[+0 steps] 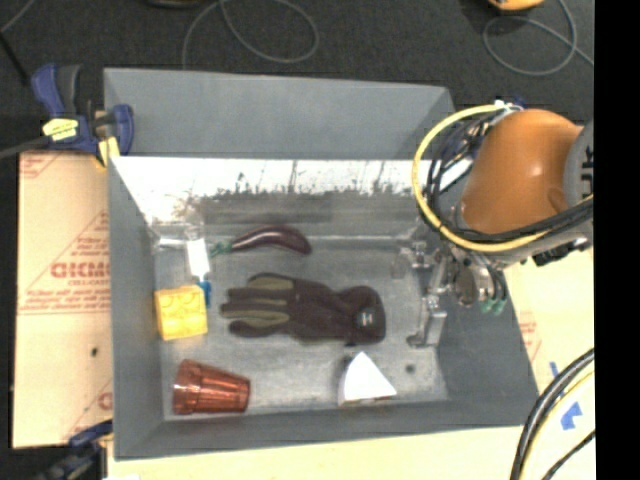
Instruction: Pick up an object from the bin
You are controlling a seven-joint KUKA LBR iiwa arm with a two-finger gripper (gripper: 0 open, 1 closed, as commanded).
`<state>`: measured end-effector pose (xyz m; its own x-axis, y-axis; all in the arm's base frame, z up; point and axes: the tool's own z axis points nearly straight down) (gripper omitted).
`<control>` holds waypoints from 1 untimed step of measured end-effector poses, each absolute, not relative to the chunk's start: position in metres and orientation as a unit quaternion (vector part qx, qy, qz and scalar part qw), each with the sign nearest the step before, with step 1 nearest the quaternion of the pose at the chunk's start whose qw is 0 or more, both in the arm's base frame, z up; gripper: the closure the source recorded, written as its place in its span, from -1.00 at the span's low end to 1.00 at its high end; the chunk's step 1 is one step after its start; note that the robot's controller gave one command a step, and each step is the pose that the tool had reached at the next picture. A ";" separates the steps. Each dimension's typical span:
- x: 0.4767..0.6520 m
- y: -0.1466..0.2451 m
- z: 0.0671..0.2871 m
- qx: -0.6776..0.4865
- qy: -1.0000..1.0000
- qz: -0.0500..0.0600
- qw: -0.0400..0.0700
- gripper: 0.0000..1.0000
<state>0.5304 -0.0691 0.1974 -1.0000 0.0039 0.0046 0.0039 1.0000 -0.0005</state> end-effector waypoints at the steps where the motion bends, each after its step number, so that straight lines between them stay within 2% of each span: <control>1: 0.532 -0.069 0.202 -0.001 -1.000 0.001 -0.002 -1.00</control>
Offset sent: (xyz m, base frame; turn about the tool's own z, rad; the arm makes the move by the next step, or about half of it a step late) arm 0.0392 0.0687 -0.1274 -0.0152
